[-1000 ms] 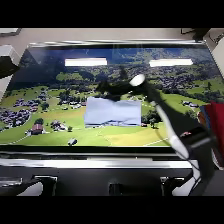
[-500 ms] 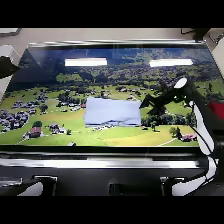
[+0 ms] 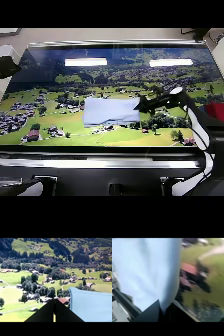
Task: Fold the clothes and pants, and hang the long-sleeved shirts on hangers.
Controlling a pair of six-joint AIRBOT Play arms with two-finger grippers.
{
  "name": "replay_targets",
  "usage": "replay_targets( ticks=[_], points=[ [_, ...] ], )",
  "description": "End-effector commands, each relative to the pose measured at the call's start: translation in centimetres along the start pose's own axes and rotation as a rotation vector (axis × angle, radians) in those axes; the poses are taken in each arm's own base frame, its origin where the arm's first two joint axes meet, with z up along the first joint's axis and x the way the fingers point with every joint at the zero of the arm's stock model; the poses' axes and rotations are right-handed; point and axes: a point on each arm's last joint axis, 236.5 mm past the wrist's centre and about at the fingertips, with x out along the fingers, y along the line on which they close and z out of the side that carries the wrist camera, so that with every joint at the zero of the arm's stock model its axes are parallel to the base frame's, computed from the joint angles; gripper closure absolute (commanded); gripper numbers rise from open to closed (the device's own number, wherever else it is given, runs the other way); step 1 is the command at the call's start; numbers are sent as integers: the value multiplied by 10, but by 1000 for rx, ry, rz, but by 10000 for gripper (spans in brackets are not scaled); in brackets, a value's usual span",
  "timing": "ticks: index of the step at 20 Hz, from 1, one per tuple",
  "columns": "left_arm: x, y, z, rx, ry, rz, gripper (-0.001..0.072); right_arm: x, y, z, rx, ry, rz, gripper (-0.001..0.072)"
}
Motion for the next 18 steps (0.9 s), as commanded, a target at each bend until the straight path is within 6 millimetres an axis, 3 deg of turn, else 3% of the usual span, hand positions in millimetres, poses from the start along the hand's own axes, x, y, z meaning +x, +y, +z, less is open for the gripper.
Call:
replay_targets(
  ticks=[1, 3, 5, 7, 10, 14, 18],
  points=[
    [0, 0, 2, -2, -9, 0, 682, -78, 52, 28, -148, -134, 50, 670],
    [0, 0, 4, -1, -16, 1, 682, -158, 58, 49, -136, -302, -54, 670],
    [0, 0, 4, 20, -15, 1, 682, -241, 56, 54, -105, -470, -145, 670],
    [0, 0, 5, 29, -20, 2, 682, -318, 49, 49, -58, -629, -212, 670],
    [0, -1, 4, 31, -19, -1, 681, -415, 33, 26, 54, -843, -252, 670],
    [0, -1, 5, 49, -21, -1, 682, -506, 6, -18, 208, -1067, -278, 670],
    [0, -2, 5, 49, -21, -1, 681, -561, -22, -71, 371, -1213, -294, 670]
  ],
)
